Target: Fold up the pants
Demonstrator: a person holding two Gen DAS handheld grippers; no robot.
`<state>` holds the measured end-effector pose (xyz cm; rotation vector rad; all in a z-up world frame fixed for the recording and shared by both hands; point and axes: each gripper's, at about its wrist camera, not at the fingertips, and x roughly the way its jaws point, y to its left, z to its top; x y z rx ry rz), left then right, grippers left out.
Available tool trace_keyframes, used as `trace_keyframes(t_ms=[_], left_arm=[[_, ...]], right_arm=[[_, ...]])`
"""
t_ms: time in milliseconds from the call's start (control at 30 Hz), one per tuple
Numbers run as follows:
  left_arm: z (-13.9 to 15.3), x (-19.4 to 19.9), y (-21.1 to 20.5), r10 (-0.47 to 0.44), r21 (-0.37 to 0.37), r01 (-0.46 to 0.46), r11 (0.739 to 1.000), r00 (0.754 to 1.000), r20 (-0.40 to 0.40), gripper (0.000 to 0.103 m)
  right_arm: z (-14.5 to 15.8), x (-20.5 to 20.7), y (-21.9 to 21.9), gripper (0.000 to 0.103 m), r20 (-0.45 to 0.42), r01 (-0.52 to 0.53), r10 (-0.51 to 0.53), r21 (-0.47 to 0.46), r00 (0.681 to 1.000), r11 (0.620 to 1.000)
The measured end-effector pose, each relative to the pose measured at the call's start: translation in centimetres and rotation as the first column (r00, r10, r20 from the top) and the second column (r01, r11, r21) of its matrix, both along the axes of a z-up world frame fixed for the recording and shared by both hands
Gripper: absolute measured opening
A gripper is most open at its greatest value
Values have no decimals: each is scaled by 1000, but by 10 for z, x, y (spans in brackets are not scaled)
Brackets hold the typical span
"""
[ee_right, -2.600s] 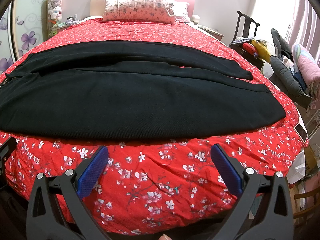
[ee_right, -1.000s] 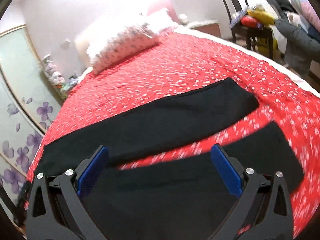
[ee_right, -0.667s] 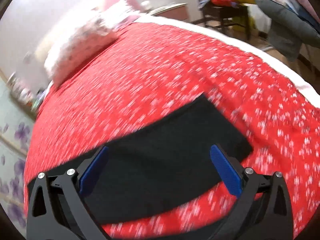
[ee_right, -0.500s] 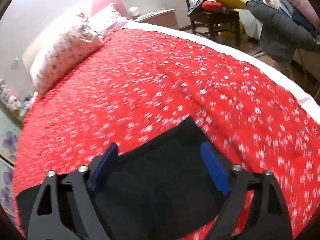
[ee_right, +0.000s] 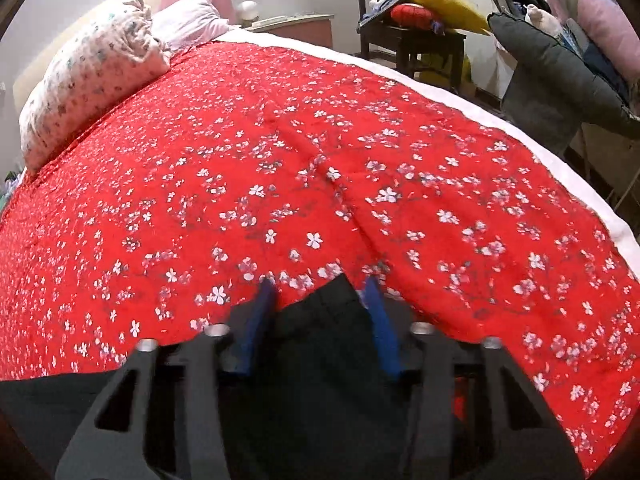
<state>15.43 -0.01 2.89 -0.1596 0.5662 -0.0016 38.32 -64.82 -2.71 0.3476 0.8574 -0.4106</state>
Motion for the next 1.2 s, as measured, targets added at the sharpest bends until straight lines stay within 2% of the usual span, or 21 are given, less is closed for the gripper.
trace_keyframes(t_ms=[33,100,233,367,533,700,767,900,967,1000,1033,1067,1133,1167,1200], left_arm=[[0,0,0,-2,-3,2,1000,1000,-1,101],[-1,1,3,-9,-17,9,1000,1000,-8,101],[-4,2,8,-26,-53,24,998,999,-28,101],[-5,1,13,-24,-90,22,996,999,-23,101],[-1,-7,21,-7,-134,9,991,1000,20,101],[11,-26,27,8,-171,11,985,994,109,101],[17,-34,27,15,-159,8,987,990,144,101],[29,-51,30,34,-140,-2,990,974,223,101],[34,-55,33,45,-149,-10,989,971,235,101],[35,-56,36,50,-161,-12,987,971,233,101],[36,-56,39,52,-172,-12,985,973,226,101],[37,-56,42,52,-185,-11,983,975,218,101],[37,-55,48,52,-205,-11,979,979,196,101],[36,-53,51,54,-218,-14,976,983,177,101],[34,-52,52,55,-229,-16,973,985,164,101]], right_arm=[[2,-6,-1,24,12,-6,6,18,1000,1000],[10,-17,-1,23,56,-38,35,45,998,998],[30,-43,7,22,112,-76,74,13,991,997],[60,-83,13,22,214,-99,87,42,973,994],[97,-166,23,21,352,-147,106,92,930,985],[94,-262,28,21,445,-160,63,182,893,970],[77,-295,36,21,425,-135,41,194,904,972],[28,-306,49,22,218,-66,22,196,976,978],[22,-313,53,41,176,-26,-10,200,984,980],[25,-316,54,61,150,6,-35,192,988,981],[30,-322,54,68,132,39,-67,205,989,978],[33,-326,53,68,139,48,-82,232,987,972],[41,-339,49,67,182,60,-130,344,975,937],[40,-345,48,65,205,56,-158,431,966,900],[37,-348,47,61,210,53,-193,533,959,844]])
